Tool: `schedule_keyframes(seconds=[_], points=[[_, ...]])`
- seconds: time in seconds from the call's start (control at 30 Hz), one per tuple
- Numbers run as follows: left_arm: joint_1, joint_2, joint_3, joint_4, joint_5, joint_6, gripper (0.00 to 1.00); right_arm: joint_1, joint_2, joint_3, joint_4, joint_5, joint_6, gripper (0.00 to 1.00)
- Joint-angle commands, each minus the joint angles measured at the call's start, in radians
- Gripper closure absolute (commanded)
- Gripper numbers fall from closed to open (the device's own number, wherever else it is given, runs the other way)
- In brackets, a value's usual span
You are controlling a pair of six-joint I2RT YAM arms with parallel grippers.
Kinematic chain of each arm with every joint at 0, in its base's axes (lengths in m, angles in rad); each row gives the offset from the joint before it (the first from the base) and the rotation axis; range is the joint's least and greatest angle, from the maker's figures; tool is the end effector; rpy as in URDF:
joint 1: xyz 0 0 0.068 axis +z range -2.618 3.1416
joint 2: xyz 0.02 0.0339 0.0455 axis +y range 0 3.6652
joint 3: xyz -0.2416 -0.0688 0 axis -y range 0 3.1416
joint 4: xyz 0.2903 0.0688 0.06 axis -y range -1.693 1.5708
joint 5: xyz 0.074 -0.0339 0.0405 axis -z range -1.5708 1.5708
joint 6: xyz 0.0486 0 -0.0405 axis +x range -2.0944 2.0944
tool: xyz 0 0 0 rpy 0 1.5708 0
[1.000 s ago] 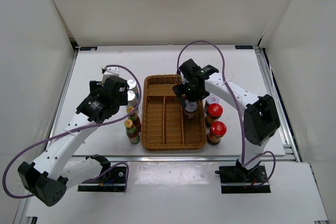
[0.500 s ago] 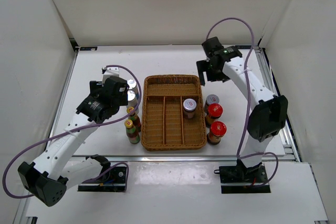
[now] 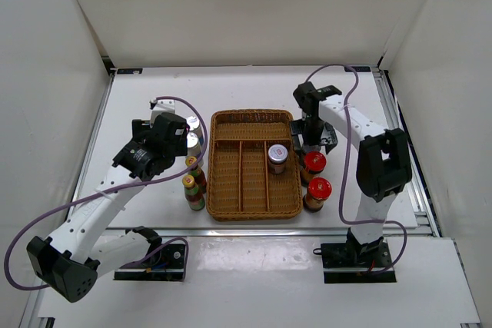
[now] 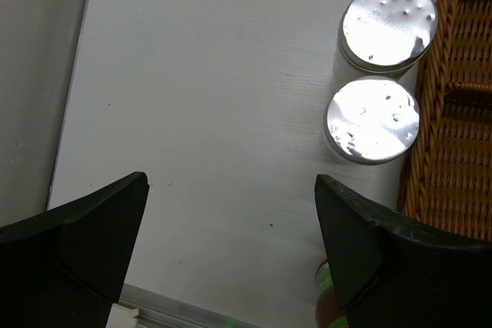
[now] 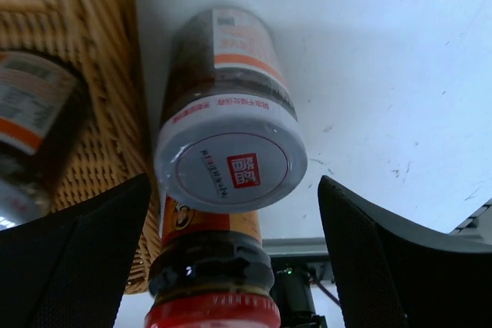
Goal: Organize the condiment bottles
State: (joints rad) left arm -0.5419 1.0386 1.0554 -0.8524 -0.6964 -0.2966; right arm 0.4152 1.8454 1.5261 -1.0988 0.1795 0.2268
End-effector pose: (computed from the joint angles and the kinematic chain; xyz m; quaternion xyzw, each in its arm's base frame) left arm 0.2399 -0.1081 0.3040 -0.0144 0.8856 0.1533 0.4382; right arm 0.3681 0.1528 0.1915 -0.0866 0.9893 -0.0608 0.1003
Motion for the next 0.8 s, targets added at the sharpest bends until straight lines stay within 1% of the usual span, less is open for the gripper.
schedule_keyframes(seconds=[0.0,0.07,0.17,0.23,0.43,0.47,0.5,0.57,0.6,0.67,0.7,0.77], points=[[-0.004,-0.022,-0.005,0.012,0.005,-0.003,0.0,-0.001,0.002,-0.038,0.04,-0.009,0.04,0.08],[-0.004,-0.022,-0.005,0.012,0.005,-0.003,0.0,-0.001,0.002,-0.052,0.053,-0.009,0.04,0.1],[-0.004,-0.022,-0.005,0.012,0.014,-0.003,0.0,-0.001,0.011,-0.061,0.076,0.003,0.04,0.15],[-0.004,-0.022,-0.005,0.012,0.014,-0.003,0.0,-0.001,0.011,-0.061,0.102,0.021,0.04,0.15],[-0.004,-0.022,-0.005,0.012,0.014,-0.003,0.0,-0.01,0.058,-0.026,0.111,0.069,0.04,0.15],[-0.004,-0.022,-0.005,0.012,0.014,-0.003,0.0,-0.01,0.072,-0.026,0.111,0.069,0.04,0.18],[-0.004,-0.022,-0.005,0.012,0.014,-0.003,0.0,-0.01,0.072,-0.026,0.111,0.083,0.04,0.18],[-0.004,-0.022,-0.005,0.012,0.014,0.007,0.0,-0.021,0.072,-0.026,0.111,0.093,0.051,0.23],[-0.004,-0.022,-0.005,0.012,0.005,0.007,0.0,-0.021,0.072,-0.026,0.111,0.103,0.051,0.29],[-0.004,-0.022,-0.005,0.012,0.005,0.007,0.0,-0.021,0.035,-0.017,0.111,0.136,0.06,0.36],[-0.004,-0.031,-0.005,0.012,0.005,0.007,0.0,-0.021,0.022,-0.017,0.111,0.149,0.06,0.42],[-0.004,-0.031,-0.005,0.012,0.005,0.007,0.0,-0.021,-0.026,-0.007,0.129,0.19,0.06,0.47]])
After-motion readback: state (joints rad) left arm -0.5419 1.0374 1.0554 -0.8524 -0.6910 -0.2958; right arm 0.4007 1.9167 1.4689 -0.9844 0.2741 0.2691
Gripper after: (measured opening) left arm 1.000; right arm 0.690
